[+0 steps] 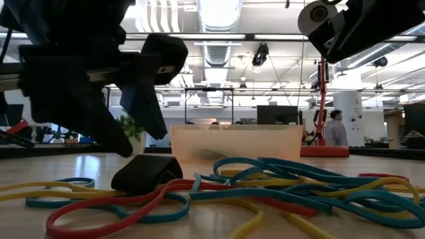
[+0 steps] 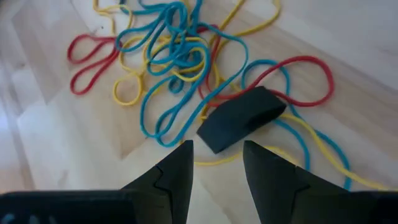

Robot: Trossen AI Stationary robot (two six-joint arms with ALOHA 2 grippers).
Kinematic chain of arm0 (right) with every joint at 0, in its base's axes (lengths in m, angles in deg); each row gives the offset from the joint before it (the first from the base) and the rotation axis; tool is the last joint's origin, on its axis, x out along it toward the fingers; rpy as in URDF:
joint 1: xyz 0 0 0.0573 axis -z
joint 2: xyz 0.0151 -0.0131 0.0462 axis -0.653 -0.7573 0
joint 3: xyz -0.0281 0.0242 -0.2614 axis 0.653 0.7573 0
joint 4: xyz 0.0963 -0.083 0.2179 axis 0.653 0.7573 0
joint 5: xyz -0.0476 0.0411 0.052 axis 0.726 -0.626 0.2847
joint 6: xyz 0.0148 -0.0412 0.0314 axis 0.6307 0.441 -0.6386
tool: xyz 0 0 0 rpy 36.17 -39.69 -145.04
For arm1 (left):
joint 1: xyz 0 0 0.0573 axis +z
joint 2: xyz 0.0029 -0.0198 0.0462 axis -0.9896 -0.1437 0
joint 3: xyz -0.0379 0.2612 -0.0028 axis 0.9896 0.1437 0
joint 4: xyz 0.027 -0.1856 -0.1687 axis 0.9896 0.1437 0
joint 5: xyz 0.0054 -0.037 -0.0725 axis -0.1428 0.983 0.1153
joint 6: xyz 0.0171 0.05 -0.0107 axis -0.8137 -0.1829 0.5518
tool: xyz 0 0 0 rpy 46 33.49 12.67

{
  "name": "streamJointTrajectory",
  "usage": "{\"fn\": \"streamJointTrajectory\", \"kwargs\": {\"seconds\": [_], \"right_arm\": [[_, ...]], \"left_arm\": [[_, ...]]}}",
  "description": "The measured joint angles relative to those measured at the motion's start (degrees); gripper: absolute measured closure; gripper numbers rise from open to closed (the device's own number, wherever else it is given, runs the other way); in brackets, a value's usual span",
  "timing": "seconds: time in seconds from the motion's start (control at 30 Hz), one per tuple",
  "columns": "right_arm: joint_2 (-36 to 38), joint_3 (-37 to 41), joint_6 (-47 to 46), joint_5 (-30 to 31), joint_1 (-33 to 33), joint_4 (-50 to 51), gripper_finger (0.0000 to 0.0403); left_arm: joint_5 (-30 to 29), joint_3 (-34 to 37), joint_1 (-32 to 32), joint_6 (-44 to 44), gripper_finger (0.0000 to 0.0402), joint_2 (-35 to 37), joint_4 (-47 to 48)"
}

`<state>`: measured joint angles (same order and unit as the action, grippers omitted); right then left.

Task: Pick and place rubber bands into bin
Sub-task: Put the black rubber band into the bin

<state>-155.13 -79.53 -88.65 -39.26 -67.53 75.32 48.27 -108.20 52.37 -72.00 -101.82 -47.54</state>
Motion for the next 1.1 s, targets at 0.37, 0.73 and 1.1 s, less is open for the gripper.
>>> {"fn": "streamJointTrajectory", "kwargs": {"seconds": [0.37,0.73,1.1], "right_arm": [[0.02,0.0,-0.24,0.01,-0.11,-0.02,0.0344],[0.09,0.02,-0.9,0.02,-0.76,-0.19,0.0344],[0.09,0.28,-2.16,0.02,-1.59,-0.39,0.0344]], "left_arm": [[0.52,-0.99,-0.22,0.07,0.0276,0.0,-0.16],[0.37,-2.19,-1.07,-0.47,0.0276,-2.88,-0.87],[-0.74,-4.01,-1.48,-1.88,0.0276,-5.49,-0.95]]}}
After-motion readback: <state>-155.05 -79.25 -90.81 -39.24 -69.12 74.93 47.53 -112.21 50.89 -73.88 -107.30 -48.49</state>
